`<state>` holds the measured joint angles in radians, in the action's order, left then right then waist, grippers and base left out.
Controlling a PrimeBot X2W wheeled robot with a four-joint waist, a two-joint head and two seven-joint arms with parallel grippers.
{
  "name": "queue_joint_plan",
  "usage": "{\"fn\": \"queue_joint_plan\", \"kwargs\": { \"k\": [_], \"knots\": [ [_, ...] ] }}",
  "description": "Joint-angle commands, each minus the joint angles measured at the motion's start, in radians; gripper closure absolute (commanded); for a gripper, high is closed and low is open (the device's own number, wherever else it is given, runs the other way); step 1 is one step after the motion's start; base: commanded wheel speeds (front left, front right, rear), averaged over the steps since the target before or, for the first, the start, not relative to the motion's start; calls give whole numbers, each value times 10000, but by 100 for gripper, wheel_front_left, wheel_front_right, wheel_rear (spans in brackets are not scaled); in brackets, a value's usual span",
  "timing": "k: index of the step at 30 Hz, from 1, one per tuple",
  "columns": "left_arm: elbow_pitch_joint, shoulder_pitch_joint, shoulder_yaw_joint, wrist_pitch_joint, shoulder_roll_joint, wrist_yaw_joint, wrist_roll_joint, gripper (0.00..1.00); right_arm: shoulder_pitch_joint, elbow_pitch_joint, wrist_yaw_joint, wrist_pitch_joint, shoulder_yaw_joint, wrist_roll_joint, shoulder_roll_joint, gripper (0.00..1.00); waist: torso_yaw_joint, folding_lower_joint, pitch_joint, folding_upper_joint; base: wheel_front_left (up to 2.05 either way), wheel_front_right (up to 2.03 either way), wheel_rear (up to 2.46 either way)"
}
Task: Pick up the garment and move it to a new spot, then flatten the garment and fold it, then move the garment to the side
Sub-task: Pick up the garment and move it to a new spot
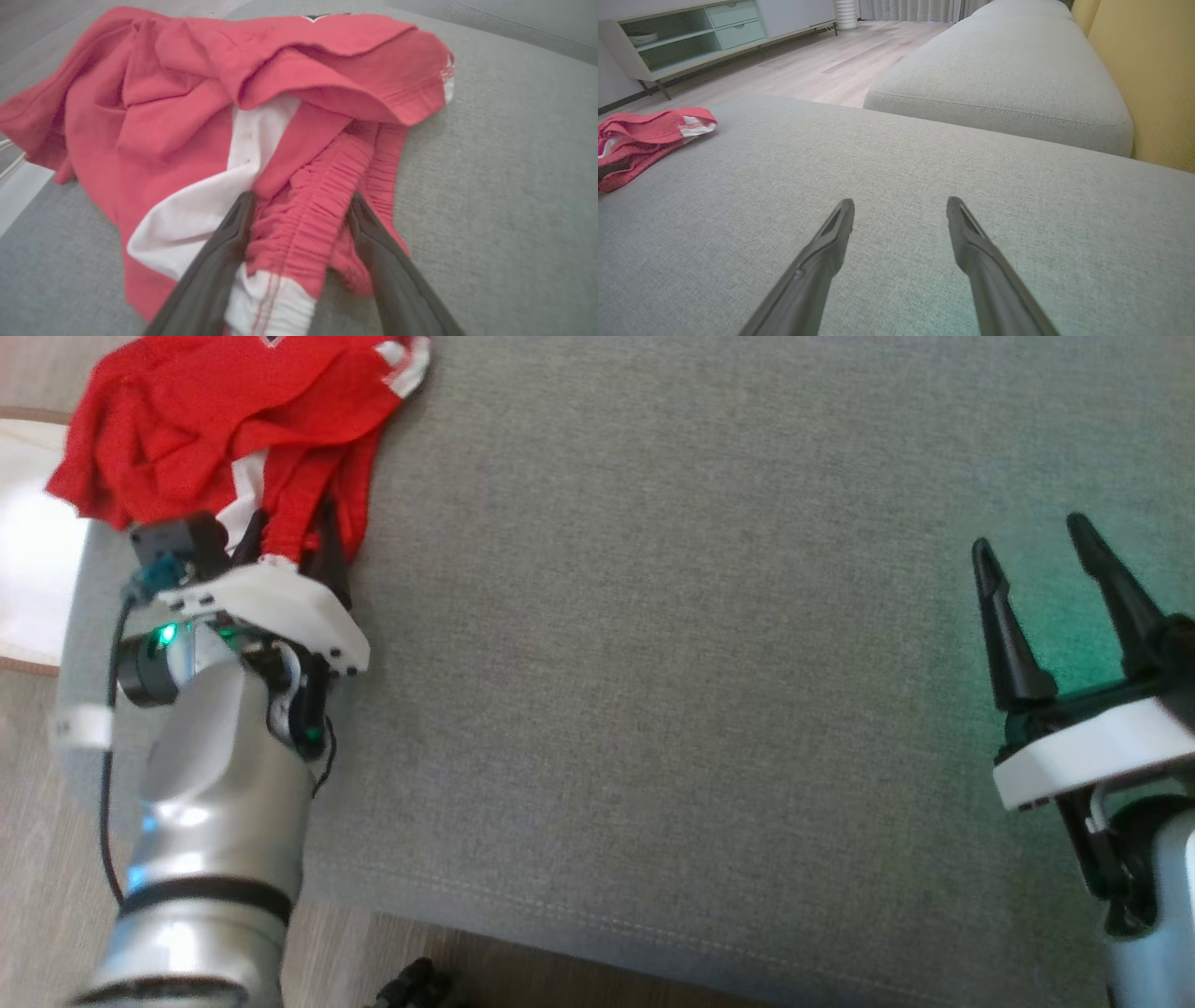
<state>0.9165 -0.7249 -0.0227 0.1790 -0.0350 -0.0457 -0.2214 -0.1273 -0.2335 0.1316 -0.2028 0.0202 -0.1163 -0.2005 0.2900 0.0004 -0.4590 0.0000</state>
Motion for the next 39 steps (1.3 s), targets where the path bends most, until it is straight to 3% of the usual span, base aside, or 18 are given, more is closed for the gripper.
{"fn": "queue_joint_plan", "kwargs": {
  "k": [1,3,4,5,6,10,15,26,33,39],
  "knots": [
    [187,-329,292,-160,-532,-43,-79,0,-259,-450,-9,-34,172,-96,-78,0,-103,-4,-104,0,0,0,0],
    [1202,-855,310,-482,-621,-185,-225,0,-302,-436,-9,-41,163,-131,-68,0,-147,-4,-138,0,0,0,0],
    [1435,-995,297,-474,-656,-230,-245,18,-313,-434,-9,-41,153,-131,-65,0,-149,-4,-150,0,0,0,0],
    [1575,-1124,285,-336,-693,-260,-249,77,-321,-438,-9,-38,130,-126,-58,0,-141,-4,-162,0,0,0,0],
    [1672,-1231,288,-118,-716,-257,-256,100,-325,-444,-9,-34,100,-119,-51,0,-128,-4,-162,0,0,0,0],
    [1607,-1444,359,644,-845,-209,-276,100,-356,-419,-9,67,-5,-67,-8,0,-116,-4,33,0,0,0,0],
    [397,-1160,588,816,-1003,-37,-242,100,-391,-272,-9,320,-45,-81,164,0,-219,-4,553,0,0,0,0],
    [-5837,2480,1167,826,-765,418,380,100,-49,410,-9,1196,250,-169,905,0,-1092,-4,2353,0,0,0,0],
    [-8448,4451,500,384,-529,482,642,100,274,721,-9,1496,481,-341,1239,0,-2069,-4,2684,0,0,0,0],
    [-8981,4803,-721,-270,-326,96,536,100,306,911,-9,1713,603,-544,1396,0,-3344,-4,2474,0,0,0,0]
  ]
}}
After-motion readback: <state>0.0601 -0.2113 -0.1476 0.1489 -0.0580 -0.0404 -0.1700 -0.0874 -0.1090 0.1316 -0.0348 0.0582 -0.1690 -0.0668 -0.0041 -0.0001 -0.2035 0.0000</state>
